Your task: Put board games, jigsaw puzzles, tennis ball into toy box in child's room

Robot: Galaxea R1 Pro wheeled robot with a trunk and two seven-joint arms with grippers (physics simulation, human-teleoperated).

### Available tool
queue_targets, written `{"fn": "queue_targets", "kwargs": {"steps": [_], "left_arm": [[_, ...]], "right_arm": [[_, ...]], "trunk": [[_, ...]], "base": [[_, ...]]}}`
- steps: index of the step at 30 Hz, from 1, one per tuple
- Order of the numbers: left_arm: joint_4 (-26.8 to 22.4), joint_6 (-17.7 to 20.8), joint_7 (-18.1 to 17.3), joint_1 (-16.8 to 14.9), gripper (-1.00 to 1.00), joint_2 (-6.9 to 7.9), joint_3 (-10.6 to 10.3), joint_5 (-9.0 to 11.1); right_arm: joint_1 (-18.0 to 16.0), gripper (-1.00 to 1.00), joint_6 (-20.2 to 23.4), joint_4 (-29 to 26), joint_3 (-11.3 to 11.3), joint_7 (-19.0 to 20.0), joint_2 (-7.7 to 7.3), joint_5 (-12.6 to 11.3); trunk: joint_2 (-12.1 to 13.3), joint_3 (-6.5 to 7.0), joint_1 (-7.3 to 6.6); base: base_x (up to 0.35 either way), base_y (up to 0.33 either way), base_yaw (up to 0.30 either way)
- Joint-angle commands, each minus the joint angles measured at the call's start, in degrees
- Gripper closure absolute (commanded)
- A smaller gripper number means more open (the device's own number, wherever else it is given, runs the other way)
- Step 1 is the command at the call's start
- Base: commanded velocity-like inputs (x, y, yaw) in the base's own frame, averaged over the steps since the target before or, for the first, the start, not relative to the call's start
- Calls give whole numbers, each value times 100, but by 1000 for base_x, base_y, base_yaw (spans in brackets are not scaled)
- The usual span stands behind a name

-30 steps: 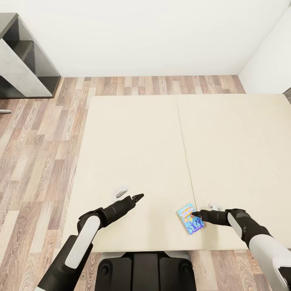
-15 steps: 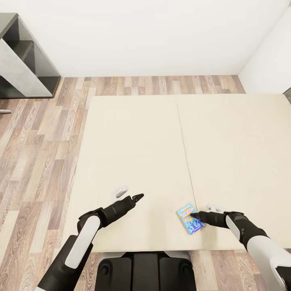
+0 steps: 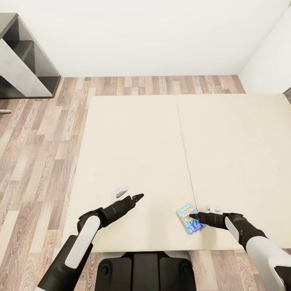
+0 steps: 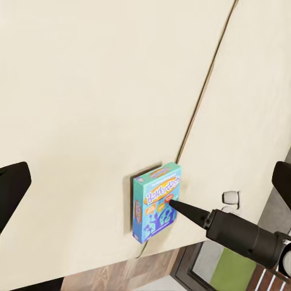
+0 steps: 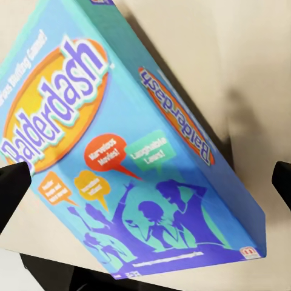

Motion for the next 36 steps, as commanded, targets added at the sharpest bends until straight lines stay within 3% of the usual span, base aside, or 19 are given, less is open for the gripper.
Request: {"fn": "queue_targets", "kwargs": {"steps": [1, 36], "left_arm": [[-7, 18, 53, -2, -100, -1, 0, 61], [-7, 23, 53, -2, -100, -1, 0, 62]], "right_arm": [[-1, -100, 54, -5, -15, 4, 0, -47], [-1, -100, 3, 9, -38, 3, 111, -47]], "trunk": [[-9, -6, 3], [-9, -6, 3]], "base": [[0, 0, 0], [0, 0, 0]]}}
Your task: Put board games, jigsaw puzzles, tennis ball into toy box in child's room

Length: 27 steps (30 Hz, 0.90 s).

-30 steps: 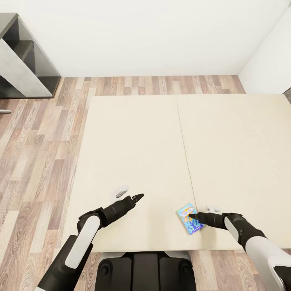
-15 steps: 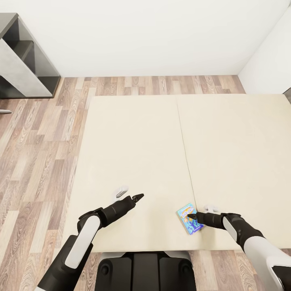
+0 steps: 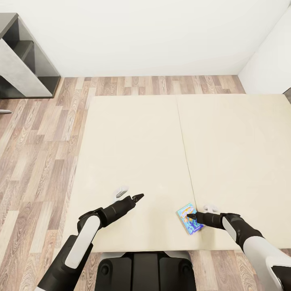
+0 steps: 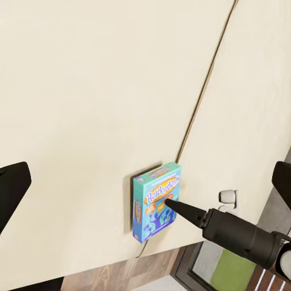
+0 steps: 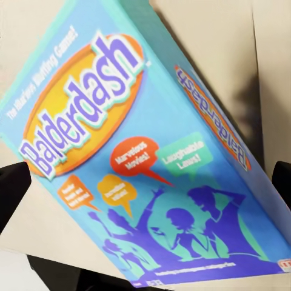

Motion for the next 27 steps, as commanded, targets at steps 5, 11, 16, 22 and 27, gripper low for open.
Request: {"fn": "queue_targets", "kwargs": {"steps": [5, 11, 16, 22, 27], "left_arm": [[-7, 18, 53, -2, -100, -1, 0, 61], [-7, 19, 53, -2, -100, -1, 0, 63], [-7, 20, 53, -2, -100, -1, 0, 62], [-7, 20, 53, -2, -100, -1, 0, 61], [-7, 20, 53, -2, -100, -1, 0, 61]], "right_arm": [[-1, -100, -48, 13, -17, 4, 4, -46], [-1, -100, -113, 48, -16, 5, 6, -46], [-1, -100, -133, 58, -13, 8, 6, -46], [1, -100, -144, 63, -13, 9, 7, -46], [0, -100, -143, 61, -18, 10, 7, -46]], "trunk": [[-9, -6, 3], [-9, -6, 3], [-9, -6, 3], [-9, -6, 3], [-9, -6, 3]], "base": [[0, 0, 0], [0, 0, 0], [0, 37, 0], [0, 151, 0], [0, 195, 0]]}}
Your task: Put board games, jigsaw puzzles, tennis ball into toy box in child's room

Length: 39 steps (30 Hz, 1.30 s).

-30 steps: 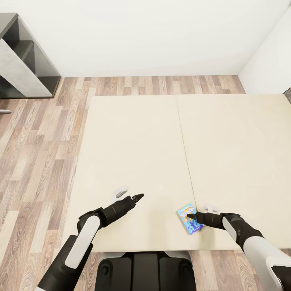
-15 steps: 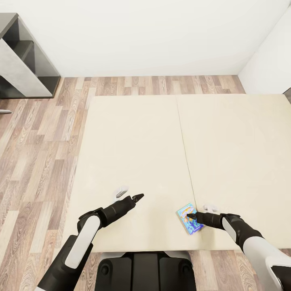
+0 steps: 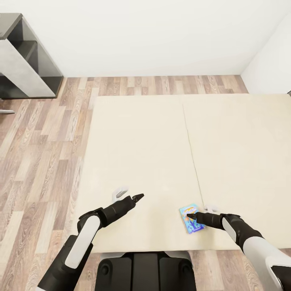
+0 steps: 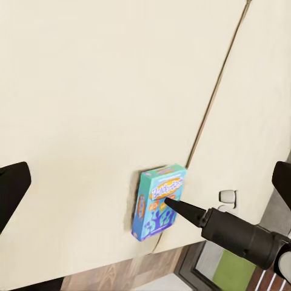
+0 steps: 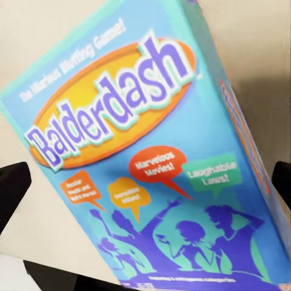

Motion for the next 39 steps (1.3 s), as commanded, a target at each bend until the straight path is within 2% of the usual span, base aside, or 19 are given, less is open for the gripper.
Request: {"fn": "queue_targets", "kwargs": {"steps": [1, 18, 39], "left_arm": [[-6, 17, 52, -2, -100, -1, -1, 60], [-6, 17, 52, -2, -100, -1, -1, 60], [-6, 17, 52, -2, -100, -1, -1, 60]], "right_arm": [[0, -100, 57, -6, -17, 7, 0, -50], [-1, -100, 57, -11, -19, 15, -2, -58], [-1, -100, 57, -11, -19, 16, -7, -58]], "trunk": [[-9, -6, 3], [-9, -6, 3], [-9, -6, 3]], "base": [[0, 196, 0], [0, 152, 0], [0, 79, 0]]}}
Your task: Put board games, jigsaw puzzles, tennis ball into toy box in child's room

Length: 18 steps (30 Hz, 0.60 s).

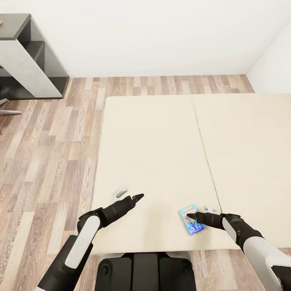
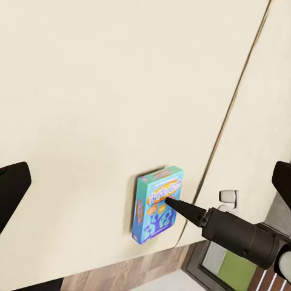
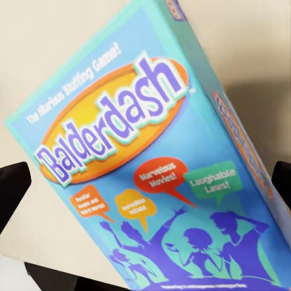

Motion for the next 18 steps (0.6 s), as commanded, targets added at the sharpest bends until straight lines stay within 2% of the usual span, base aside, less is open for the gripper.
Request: {"fn": "queue_targets", "kwargs": {"steps": [1, 18], "left_arm": [[-7, 18, 53, -2, -100, -1, 0, 60], [-7, 18, 53, -2, -100, -1, 0, 60]], "right_arm": [[-1, -100, 56, -5, -17, 7, 1, -48], [-1, -100, 56, -5, -17, 12, -1, -48]], "trunk": [[-9, -6, 3], [-9, -6, 3]], "base": [[0, 21, 0], [0, 9, 0]]}}
